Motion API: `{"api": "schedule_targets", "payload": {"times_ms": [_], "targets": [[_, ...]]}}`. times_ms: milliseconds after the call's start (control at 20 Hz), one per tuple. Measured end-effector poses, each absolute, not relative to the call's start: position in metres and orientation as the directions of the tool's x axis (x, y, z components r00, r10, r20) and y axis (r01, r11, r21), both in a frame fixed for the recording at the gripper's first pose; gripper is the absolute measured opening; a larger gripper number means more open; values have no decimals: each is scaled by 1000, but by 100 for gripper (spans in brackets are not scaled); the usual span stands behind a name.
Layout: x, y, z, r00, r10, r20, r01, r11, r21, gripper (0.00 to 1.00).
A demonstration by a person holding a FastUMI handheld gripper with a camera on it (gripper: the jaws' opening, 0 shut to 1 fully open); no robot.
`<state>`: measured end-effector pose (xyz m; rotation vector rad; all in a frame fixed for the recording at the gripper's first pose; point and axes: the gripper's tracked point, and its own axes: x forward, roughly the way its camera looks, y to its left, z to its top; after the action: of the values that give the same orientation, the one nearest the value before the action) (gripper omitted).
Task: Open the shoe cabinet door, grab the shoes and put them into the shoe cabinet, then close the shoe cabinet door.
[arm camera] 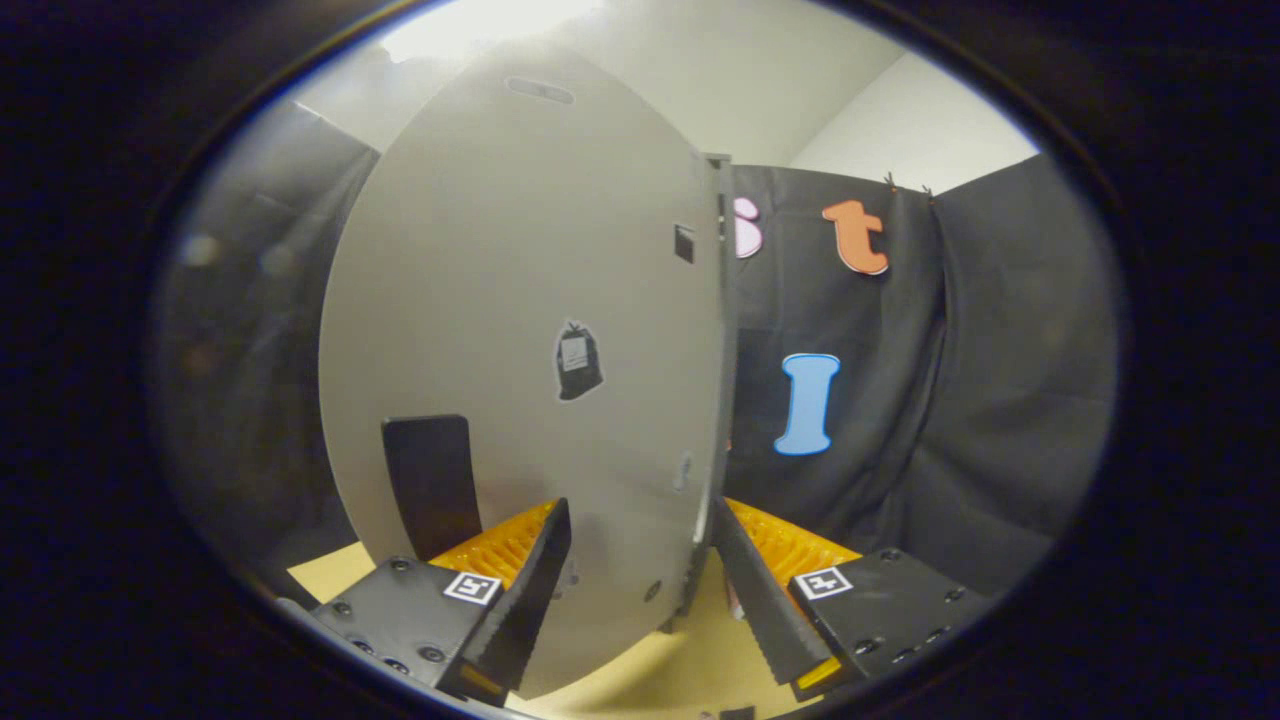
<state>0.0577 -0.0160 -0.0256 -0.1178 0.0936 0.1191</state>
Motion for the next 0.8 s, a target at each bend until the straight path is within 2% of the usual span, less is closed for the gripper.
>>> {"api": "schedule_targets", "payload": {"times_ms": [200, 400, 550, 800], "targets": [[100, 71, -38, 984, 152, -93, -155, 987, -34, 91], [142, 117, -44, 991, 105, -86, -111, 992, -67, 91], [173, 118, -50, 994, 53, -96, -57, 998, -39, 91], [211, 123, -52, 995, 28, -91, -33, 998, -55, 91]]}}
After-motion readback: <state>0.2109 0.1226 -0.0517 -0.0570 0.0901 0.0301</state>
